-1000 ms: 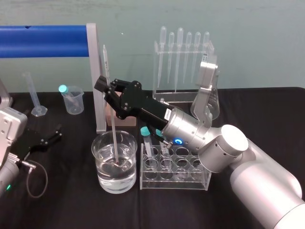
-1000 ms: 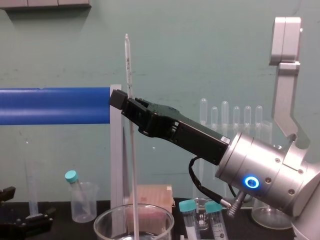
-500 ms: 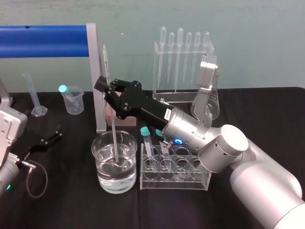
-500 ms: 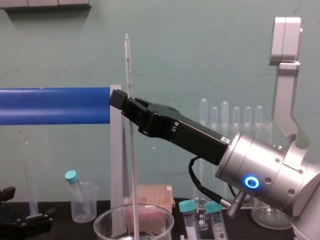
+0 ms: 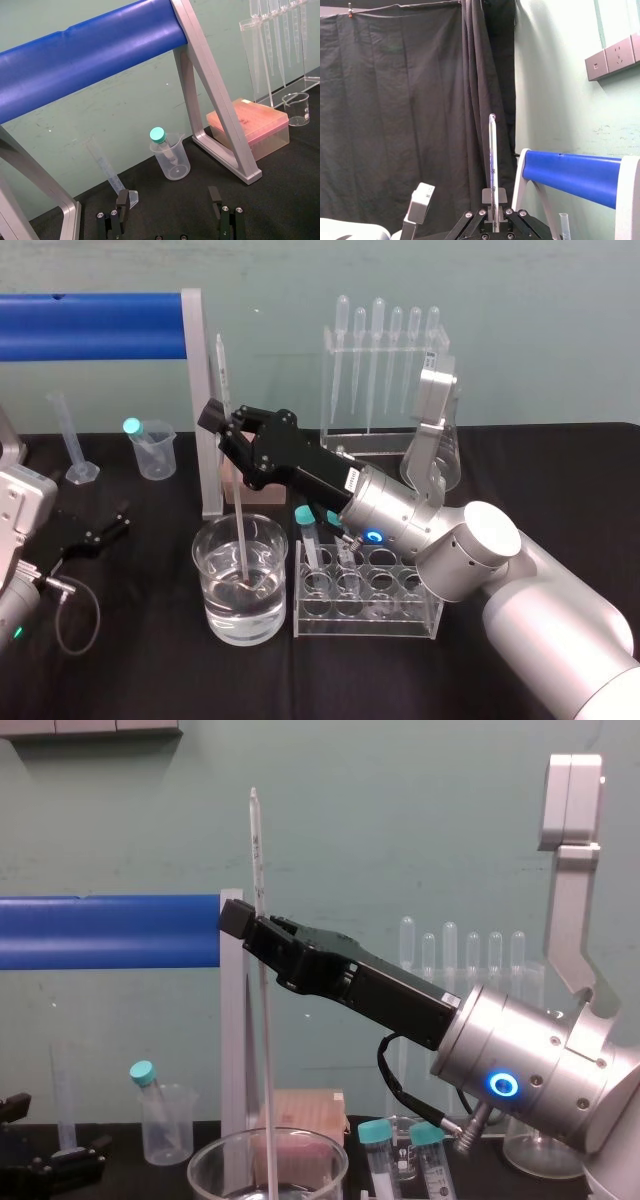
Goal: Hold the thermometer with one hand and immerse one end into the beaker, then reinsert it into the test tube rack.
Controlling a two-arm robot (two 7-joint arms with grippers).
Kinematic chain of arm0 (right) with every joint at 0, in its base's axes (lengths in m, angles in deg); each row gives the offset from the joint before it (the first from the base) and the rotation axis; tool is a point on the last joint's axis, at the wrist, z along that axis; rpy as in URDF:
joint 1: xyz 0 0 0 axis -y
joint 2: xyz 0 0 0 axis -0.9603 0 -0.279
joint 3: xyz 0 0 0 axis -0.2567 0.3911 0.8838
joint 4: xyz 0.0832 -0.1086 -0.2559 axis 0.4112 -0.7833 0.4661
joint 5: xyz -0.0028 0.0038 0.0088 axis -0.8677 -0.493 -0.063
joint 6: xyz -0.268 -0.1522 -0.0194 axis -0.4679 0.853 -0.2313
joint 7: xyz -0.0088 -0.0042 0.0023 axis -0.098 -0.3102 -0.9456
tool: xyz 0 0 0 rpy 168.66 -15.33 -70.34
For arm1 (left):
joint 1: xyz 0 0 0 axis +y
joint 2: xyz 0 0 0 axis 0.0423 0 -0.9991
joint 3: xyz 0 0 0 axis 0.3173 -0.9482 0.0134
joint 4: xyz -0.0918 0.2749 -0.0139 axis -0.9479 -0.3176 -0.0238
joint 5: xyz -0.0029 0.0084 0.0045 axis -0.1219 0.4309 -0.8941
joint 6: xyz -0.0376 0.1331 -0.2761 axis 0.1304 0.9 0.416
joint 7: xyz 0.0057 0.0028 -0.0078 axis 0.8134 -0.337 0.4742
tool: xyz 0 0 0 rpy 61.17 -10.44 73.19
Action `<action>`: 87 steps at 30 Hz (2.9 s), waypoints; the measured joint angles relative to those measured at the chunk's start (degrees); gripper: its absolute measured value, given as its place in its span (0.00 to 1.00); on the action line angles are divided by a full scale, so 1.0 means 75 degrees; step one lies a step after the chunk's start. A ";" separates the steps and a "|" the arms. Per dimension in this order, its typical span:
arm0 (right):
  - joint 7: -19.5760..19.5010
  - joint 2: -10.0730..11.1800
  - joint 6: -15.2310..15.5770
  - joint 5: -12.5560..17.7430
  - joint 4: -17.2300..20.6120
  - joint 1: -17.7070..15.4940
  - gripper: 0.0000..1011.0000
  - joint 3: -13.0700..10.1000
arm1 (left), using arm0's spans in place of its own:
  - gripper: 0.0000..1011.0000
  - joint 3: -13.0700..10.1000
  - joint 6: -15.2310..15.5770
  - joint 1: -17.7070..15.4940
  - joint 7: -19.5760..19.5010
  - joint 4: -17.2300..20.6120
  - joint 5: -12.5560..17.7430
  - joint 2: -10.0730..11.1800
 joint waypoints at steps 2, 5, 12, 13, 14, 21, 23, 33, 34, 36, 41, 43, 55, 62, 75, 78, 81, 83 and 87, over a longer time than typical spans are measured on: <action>0.0000 0.0000 0.0000 0.0000 0.0000 0.0000 0.05 0.0000 | 1.00 0.0000 0.0000 0.0000 0.0000 0.0000 0.0000 0.0000; 0.0000 0.0000 0.0000 0.0000 0.0000 0.0000 0.05 0.0000 | 1.00 0.0000 0.0000 0.0000 0.0000 0.0000 0.0000 0.0000; 0.0000 0.0000 0.0000 0.0000 0.0000 0.0000 0.05 0.0000 | 1.00 0.0000 0.0000 0.0000 0.0000 0.0000 0.0000 0.0000; 0.0000 0.0000 0.0000 0.0000 0.0000 0.0000 0.05 0.0000 | 1.00 0.0000 0.0000 0.0000 0.0000 0.0000 0.0000 0.0000; 0.0000 0.0000 0.0000 0.0000 0.0000 0.0000 0.05 0.0000 | 1.00 0.0000 0.0000 0.0001 0.0000 0.0000 0.0000 0.0000; 0.0000 0.0000 0.0000 0.0000 0.0000 0.0000 0.05 0.0000 | 1.00 0.0000 0.0000 0.0001 0.0000 0.0000 0.0000 0.0000; 0.0000 0.0000 0.0000 0.0000 0.0000 0.0000 0.05 0.0000 | 1.00 0.0000 0.0000 0.0000 0.0000 0.0000 0.0000 0.0000; 0.0150 -0.0061 -0.0040 0.0206 -0.0019 -0.0002 0.05 -0.0095 | 1.00 0.0000 0.0000 0.0001 0.0000 0.0000 0.0000 0.0000; 0.0203 -0.0066 -0.0078 0.0259 0.0026 -0.0005 0.05 -0.0129 | 1.00 0.0000 0.0000 0.0000 0.0000 0.0000 0.0000 0.0000; 0.0233 -0.0048 -0.0113 0.0308 0.0166 -0.0015 0.05 -0.0169 | 1.00 0.0000 0.0000 0.0000 0.0000 0.0000 0.0000 0.0000; 0.0117 0.0161 -0.0123 0.0303 0.0740 -0.0094 0.05 -0.0245 | 1.00 0.0000 0.0000 0.0000 0.0000 0.0000 0.0000 0.0000; 0.0060 0.0237 -0.0123 0.0315 0.0940 -0.0130 0.05 -0.0283 | 1.00 0.0000 0.0000 0.0001 0.0000 0.0000 0.0000 0.0000; -0.0682 0.1041 -0.0420 0.0603 0.2792 -0.0662 0.05 -0.1130 | 1.00 0.0000 0.0000 0.0000 0.0000 0.0000 0.0000 0.0000; -0.1483 0.1792 -0.0484 0.0345 0.3699 -0.1353 0.05 -0.1847 | 1.00 0.0000 0.0000 0.0000 0.0000 0.0000 0.0000 0.0000; -0.1796 0.2359 -0.0236 0.0453 0.3908 -0.2495 0.05 -0.2538 | 1.00 0.0000 0.0000 0.0000 0.0000 0.0000 0.0000 0.0000; -0.1779 0.2360 -0.0163 0.0473 0.3753 -0.2564 0.05 -0.2541 | 1.00 0.0000 0.0000 0.0000 0.0000 0.0000 0.0000 0.0000; -0.1725 0.2332 -0.0140 0.0482 0.3586 -0.2566 0.05 -0.2517 | 1.00 0.0000 0.0000 0.0000 0.0000 0.0000 0.0000 0.0000; -0.1653 0.2299 -0.0133 0.0483 0.3423 -0.2533 0.05 -0.2484 | 1.00 0.0000 0.0000 0.0000 0.0000 0.0000 0.0000 0.0000; -0.1528 0.2288 -0.0129 0.0387 0.3154 -0.2433 0.05 -0.2401 | 1.00 -0.0001 0.0000 0.0000 0.0000 0.0000 0.0000 0.0000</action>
